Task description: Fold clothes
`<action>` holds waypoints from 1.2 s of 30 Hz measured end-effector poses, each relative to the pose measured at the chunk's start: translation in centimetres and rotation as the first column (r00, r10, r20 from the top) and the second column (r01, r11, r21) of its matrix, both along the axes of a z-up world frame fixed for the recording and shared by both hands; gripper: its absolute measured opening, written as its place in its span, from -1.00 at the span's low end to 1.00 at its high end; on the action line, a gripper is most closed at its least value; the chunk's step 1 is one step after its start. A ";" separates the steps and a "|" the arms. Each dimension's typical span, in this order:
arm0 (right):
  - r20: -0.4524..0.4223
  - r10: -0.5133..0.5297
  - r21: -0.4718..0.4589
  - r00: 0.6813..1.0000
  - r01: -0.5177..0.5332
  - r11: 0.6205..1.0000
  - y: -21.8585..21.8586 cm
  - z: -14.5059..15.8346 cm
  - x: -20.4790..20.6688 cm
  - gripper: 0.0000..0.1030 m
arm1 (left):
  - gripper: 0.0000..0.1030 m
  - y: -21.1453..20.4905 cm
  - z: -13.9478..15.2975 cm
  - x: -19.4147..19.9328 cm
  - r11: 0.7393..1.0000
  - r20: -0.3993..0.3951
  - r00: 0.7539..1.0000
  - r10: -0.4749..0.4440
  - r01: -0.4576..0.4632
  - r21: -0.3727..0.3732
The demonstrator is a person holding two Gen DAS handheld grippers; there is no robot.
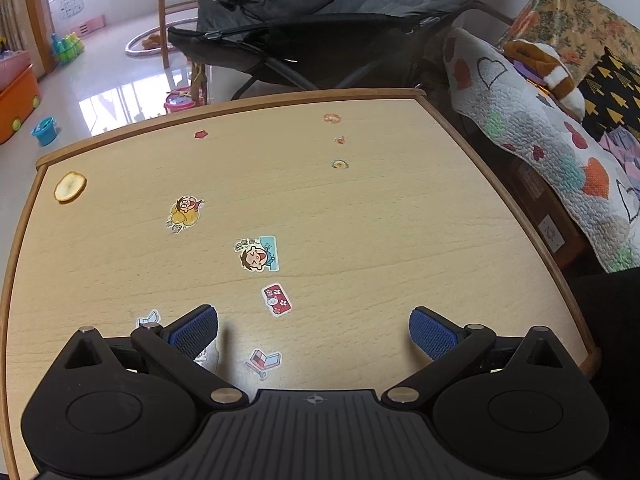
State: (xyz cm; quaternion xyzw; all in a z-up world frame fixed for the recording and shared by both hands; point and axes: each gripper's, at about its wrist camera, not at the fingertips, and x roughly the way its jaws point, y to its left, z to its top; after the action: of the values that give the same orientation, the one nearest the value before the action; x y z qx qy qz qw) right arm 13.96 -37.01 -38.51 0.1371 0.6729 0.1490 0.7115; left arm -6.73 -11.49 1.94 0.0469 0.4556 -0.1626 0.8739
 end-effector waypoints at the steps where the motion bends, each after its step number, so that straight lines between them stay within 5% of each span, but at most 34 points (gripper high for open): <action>1: -0.007 0.000 0.004 1.000 0.000 1.000 0.1 -0.3 0.0 0.61 | 0.99 0.0 0.0 0.1 1.000 -0.002 1.000 0.002 -0.002 -0.001; 12: -0.057 0.037 0.054 0.998 -0.034 0.998 1.8 -2.4 -0.3 0.29 | 0.99 -0.5 -0.1 1.1 1.000 -0.004 1.000 0.002 -0.002 -0.010; 23: -0.087 0.092 0.084 0.992 -0.085 0.993 2.7 -4.1 -0.6 0.26 | 0.99 -0.3 -0.1 2.0 1.000 -0.012 1.000 0.021 -0.021 0.005; 28: -0.115 0.115 0.090 0.987 -0.105 0.990 2.8 -5.2 -0.9 -0.07 | 0.99 -0.3 -0.1 2.3 1.000 -0.006 1.000 0.019 -0.019 0.022; 36: -0.117 0.152 0.138 0.981 -0.136 0.981 3.9 -5.7 -1.1 -0.14 | 0.99 -0.7 -0.2 2.8 1.000 -0.015 1.000 0.021 -0.020 0.013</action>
State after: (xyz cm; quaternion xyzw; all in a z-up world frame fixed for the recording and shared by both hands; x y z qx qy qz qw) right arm 12.88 -33.10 -44.21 0.1429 0.7138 0.2343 0.6443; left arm -3.93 -12.20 1.73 0.0467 0.4638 -0.1509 0.8717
